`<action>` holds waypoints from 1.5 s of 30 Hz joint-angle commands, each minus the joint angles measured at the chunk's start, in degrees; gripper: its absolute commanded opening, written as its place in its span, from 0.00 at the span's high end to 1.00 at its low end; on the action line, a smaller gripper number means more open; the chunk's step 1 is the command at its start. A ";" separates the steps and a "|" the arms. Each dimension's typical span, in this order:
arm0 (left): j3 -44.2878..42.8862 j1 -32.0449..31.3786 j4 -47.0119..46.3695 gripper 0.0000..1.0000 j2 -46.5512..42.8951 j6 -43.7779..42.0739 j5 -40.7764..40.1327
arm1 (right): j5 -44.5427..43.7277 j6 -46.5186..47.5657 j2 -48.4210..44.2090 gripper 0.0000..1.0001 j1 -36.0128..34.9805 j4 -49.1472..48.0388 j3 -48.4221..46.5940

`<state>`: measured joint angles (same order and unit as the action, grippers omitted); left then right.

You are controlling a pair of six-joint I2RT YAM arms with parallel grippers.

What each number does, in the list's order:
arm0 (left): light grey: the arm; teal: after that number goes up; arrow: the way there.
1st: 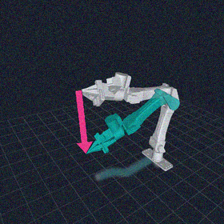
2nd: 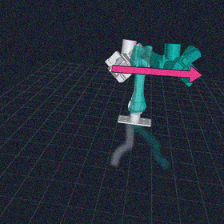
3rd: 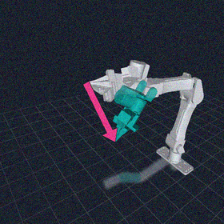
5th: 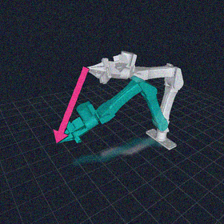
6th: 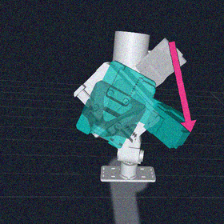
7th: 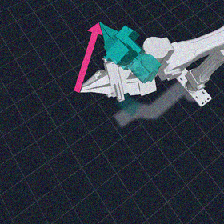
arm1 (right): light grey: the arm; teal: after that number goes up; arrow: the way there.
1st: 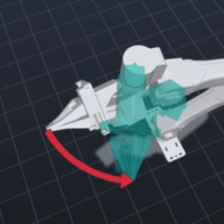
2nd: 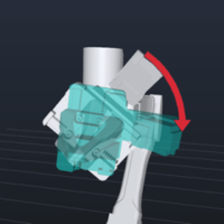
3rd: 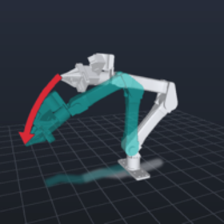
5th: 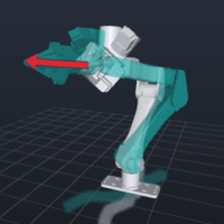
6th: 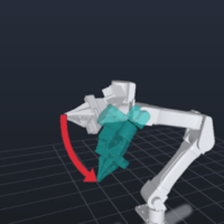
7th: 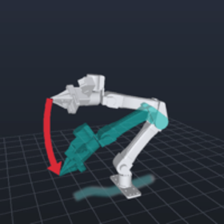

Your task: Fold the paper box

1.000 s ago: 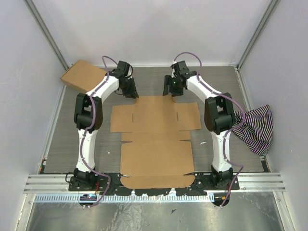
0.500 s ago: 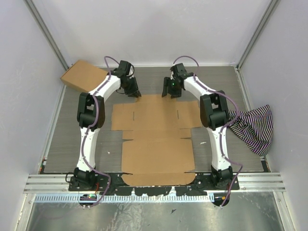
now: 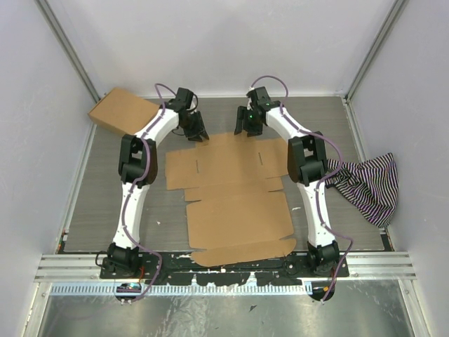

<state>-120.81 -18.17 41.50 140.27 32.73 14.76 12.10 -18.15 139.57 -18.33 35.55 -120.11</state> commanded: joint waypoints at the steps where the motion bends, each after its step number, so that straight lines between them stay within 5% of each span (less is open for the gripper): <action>1: -0.85 -0.30 1.97 0.56 1.83 0.05 0.18 | 0.73 0.83 1.02 0.36 -0.04 0.76 -0.74; 5: -1.56 -0.35 2.20 0.54 1.60 0.12 -0.38 | 0.82 0.84 0.79 0.36 -0.06 0.32 0.15; 19: -15.88 -0.11 11.95 0.69 11.96 -0.03 -4.06 | 1.72 -1.75 2.22 0.38 0.63 -0.23 -1.74; 24: -18.59 0.83 13.38 0.64 11.65 0.01 -4.59 | 2.43 -1.34 3.43 0.38 1.31 -0.64 -5.19; 36: 6.30 5.24 4.85 0.47 -18.84 -2.16 -5.47 | -2.38 2.68 -19.60 0.29 3.53 -4.60 3.82; 45: 49.60 4.08 -9.96 0.40 -46.51 2.55 -2.26 | -8.74 1.89 -41.87 0.26 3.53 -2.97 40.67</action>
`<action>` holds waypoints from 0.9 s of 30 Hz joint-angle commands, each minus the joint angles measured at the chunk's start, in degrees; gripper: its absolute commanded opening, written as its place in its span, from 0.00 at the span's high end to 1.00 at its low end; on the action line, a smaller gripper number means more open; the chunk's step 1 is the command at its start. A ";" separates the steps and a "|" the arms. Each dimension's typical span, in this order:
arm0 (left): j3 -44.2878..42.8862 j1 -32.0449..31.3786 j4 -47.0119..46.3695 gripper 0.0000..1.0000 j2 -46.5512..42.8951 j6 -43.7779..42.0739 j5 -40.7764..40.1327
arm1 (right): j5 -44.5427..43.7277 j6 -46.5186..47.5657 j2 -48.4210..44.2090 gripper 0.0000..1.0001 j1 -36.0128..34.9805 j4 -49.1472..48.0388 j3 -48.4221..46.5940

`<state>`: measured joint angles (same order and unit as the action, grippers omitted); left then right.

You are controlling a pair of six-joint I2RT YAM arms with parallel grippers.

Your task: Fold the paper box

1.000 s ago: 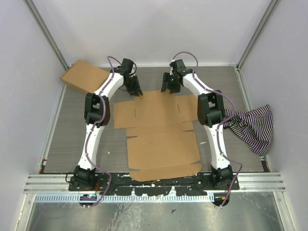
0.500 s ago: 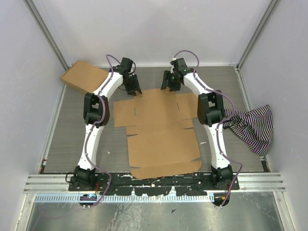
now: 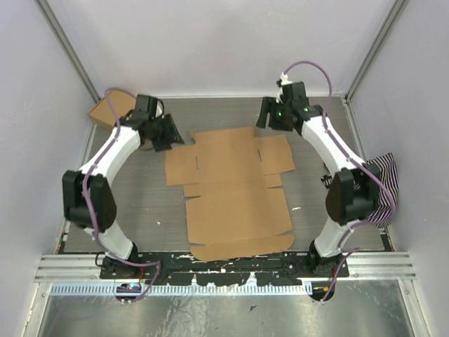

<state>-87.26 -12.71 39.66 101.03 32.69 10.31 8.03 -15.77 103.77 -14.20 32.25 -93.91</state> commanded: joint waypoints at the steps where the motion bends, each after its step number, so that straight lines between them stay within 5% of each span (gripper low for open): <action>1: 19.65 -1.89 -8.95 0.40 -9.51 3.01 2.00 | -5.24 -1.09 -8.49 0.26 -0.57 -1.06 19.38; 10: 37.00 -5.90 -14.73 0.40 -16.52 6.67 -0.13 | -6.65 -4.42 -19.28 0.26 -0.55 -9.66 41.95; 27: 37.62 -6.11 -20.89 0.42 -5.41 7.75 2.48 | -3.30 -3.70 -10.78 0.26 -0.48 -15.07 41.63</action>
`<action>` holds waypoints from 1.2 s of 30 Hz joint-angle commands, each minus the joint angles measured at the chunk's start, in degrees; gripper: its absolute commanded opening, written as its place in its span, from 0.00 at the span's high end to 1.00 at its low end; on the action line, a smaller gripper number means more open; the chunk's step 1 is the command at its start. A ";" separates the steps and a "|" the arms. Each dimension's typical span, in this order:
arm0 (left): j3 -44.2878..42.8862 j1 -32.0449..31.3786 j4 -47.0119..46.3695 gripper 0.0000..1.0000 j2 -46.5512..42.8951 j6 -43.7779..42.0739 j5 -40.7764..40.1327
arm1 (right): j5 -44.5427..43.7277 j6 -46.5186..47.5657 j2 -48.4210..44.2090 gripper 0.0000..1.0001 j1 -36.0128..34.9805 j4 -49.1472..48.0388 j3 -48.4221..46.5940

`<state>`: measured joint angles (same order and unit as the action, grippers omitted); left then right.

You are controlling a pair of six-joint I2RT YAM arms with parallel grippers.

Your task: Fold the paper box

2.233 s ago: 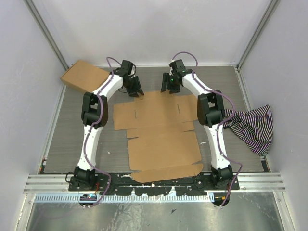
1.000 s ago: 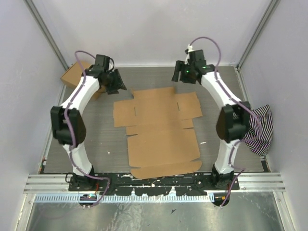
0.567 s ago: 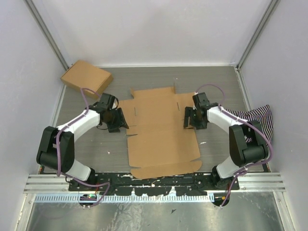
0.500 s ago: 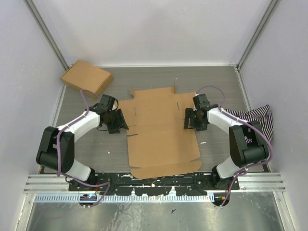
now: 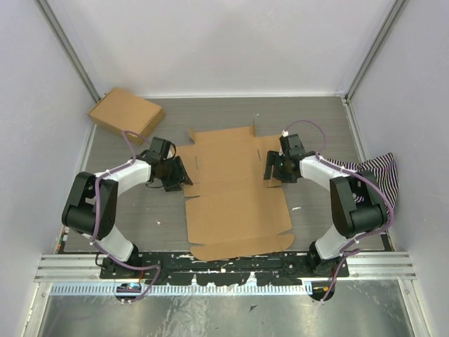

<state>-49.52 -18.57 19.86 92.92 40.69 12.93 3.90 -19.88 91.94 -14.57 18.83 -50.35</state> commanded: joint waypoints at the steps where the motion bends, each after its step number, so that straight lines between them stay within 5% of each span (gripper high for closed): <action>1: -0.11 -0.20 -1.01 0.42 2.85 -0.22 -0.26 | 1.15 0.49 0.93 0.27 -0.13 -1.61 -2.09; 24: -6.26 -4.98 3.05 0.44 -4.28 1.73 0.25 | 8.55 -0.40 -7.24 0.30 -2.11 1.71 -5.54; 36: -12.98 -10.78 0.81 0.45 5.67 2.93 0.70 | 9.65 -1.55 -2.39 0.31 -5.61 -1.06 -4.28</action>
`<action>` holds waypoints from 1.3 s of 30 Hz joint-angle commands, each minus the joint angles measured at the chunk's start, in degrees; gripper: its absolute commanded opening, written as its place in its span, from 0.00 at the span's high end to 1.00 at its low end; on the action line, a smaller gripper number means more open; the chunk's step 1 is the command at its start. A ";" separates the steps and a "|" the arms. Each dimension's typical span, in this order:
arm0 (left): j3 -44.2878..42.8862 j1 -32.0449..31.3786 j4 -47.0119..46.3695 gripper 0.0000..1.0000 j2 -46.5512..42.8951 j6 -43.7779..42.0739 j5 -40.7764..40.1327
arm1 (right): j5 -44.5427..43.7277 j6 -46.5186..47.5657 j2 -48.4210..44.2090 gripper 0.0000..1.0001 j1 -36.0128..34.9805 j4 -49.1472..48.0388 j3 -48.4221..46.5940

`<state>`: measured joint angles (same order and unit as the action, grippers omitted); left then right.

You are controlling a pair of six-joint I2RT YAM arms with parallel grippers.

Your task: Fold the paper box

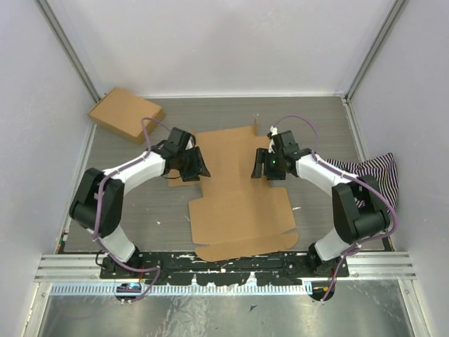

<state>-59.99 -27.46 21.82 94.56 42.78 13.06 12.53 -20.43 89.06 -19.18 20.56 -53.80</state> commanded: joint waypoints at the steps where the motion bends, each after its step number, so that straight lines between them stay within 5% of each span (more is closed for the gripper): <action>1: -2.92 -2.45 -1.65 0.45 4.91 1.04 0.56 | 0.86 -1.06 0.80 0.31 -1.34 -2.92 -0.71; 23: -12.41 -5.86 6.44 0.46 14.93 -2.52 -3.83 | -4.29 -2.11 7.02 0.31 -6.84 -0.84 -4.78; 31: -31.60 -0.44 20.13 0.44 13.67 -9.44 -13.31 | -12.58 1.51 2.56 0.29 -1.87 7.90 -17.59; 39: -53.21 6.09 30.38 0.44 25.35 -13.35 -22.39 | -11.55 2.63 -2.73 0.29 6.50 10.34 -20.33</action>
<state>-106.50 -23.31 43.68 112.77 32.60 -3.40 2.09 -19.40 90.37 -13.45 28.25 -71.99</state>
